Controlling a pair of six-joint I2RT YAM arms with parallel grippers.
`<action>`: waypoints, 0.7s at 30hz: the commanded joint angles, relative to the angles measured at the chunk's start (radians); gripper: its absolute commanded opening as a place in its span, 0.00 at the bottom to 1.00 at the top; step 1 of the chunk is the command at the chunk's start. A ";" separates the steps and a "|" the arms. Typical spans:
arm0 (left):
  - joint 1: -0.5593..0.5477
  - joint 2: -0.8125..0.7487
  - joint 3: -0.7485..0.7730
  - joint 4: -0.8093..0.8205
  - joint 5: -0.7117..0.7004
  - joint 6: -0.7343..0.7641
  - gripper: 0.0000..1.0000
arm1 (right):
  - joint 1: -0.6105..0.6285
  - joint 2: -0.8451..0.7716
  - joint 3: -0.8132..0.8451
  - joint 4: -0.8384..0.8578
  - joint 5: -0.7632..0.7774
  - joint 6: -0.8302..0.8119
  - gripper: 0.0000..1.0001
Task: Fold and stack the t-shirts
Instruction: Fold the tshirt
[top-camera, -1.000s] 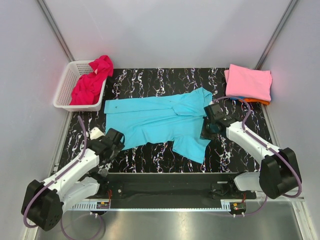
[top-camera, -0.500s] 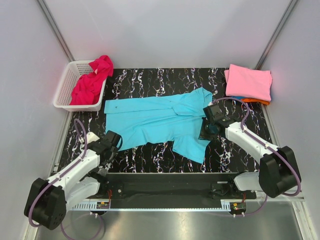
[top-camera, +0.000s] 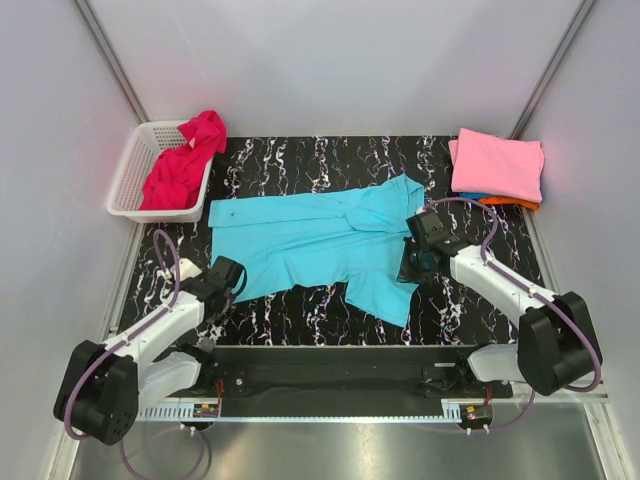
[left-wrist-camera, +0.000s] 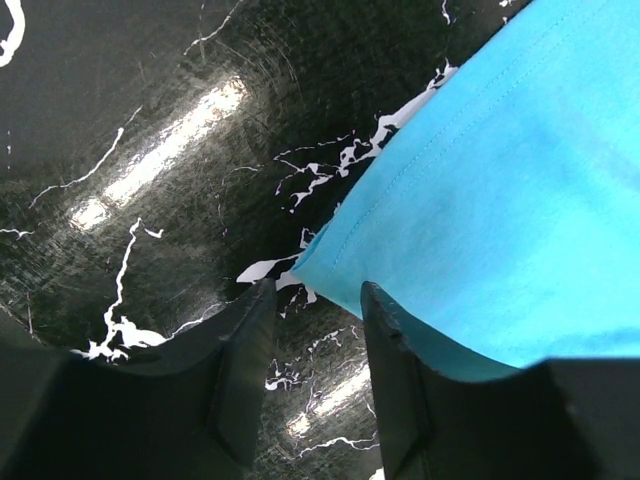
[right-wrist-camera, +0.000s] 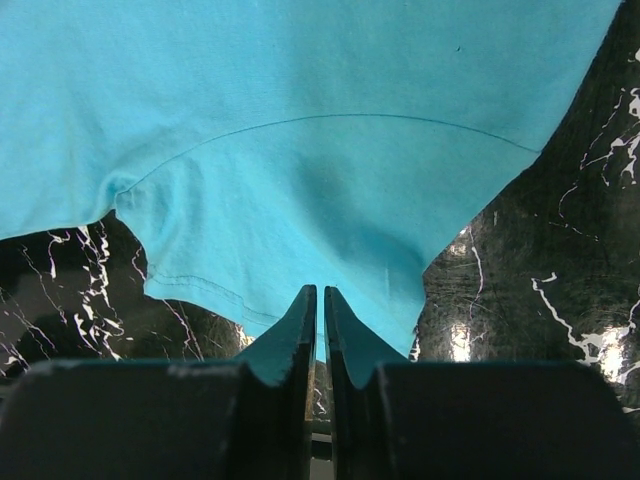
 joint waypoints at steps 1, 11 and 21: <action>0.009 0.014 0.026 0.034 -0.029 -0.007 0.41 | 0.011 0.006 -0.010 0.024 -0.006 0.004 0.13; 0.013 0.034 0.049 0.034 -0.020 0.010 0.06 | 0.009 -0.043 -0.056 0.014 0.013 0.059 0.09; 0.013 -0.130 0.050 0.002 0.025 0.073 0.00 | 0.011 -0.120 -0.230 0.130 0.079 0.256 0.08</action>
